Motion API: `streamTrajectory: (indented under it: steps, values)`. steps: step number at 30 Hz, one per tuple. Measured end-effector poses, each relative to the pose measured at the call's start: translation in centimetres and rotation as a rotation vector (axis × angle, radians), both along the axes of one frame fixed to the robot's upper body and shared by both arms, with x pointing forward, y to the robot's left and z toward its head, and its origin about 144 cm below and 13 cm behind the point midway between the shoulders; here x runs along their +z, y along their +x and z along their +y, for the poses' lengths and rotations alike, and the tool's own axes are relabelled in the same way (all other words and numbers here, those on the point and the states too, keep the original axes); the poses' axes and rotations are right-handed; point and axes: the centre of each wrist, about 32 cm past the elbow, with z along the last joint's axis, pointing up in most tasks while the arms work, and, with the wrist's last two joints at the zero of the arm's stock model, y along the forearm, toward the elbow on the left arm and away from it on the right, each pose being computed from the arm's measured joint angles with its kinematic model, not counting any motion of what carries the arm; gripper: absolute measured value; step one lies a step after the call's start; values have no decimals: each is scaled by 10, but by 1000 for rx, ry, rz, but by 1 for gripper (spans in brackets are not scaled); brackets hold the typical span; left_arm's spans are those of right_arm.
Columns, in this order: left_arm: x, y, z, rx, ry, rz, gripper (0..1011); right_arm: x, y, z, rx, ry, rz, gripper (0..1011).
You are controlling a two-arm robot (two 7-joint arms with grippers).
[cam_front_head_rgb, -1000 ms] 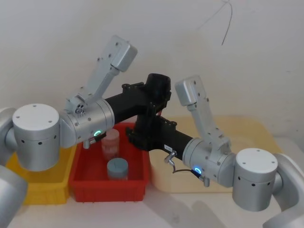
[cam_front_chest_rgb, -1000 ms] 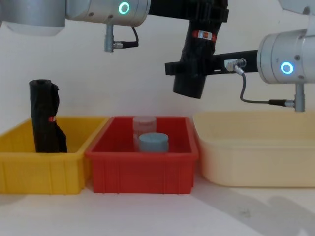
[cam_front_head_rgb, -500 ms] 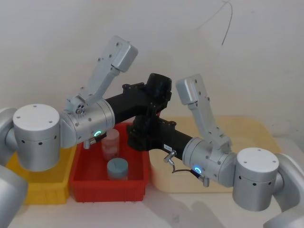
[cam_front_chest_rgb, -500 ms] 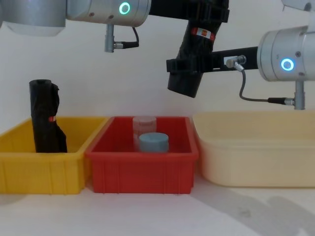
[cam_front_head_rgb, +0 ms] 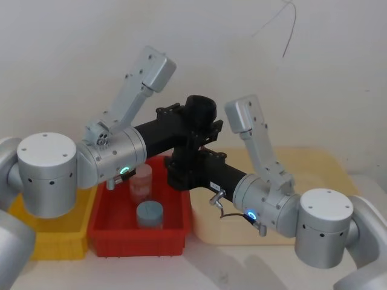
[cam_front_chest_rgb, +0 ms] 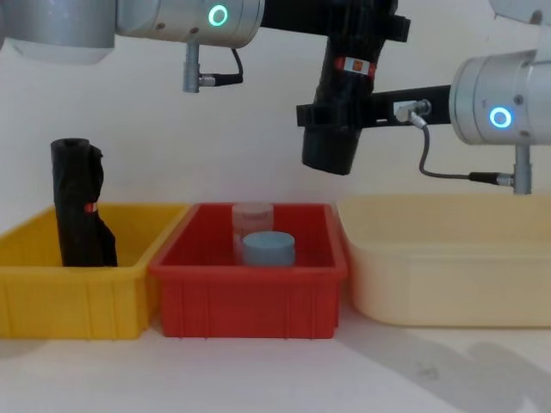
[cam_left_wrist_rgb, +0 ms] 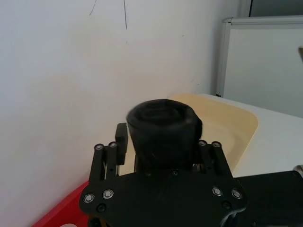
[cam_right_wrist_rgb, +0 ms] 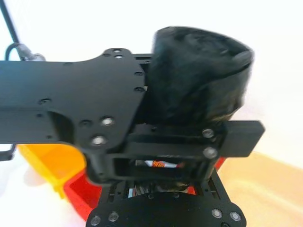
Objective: Pick up the garbage bag with the one hand and transfer it to the other hand.
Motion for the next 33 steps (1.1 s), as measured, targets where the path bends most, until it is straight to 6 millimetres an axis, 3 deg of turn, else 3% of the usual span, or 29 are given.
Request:
streamTrajectory:
  steps: [11, 33]
  values:
    - [0, -3, 6, 31, -3, -5, 1000, -3, 10, -3, -116, 7, -55, 570]
    - [7, -24, 54, 184, -92, -29, 1001, -11, 38, -33, -445, 12, -127, 570]
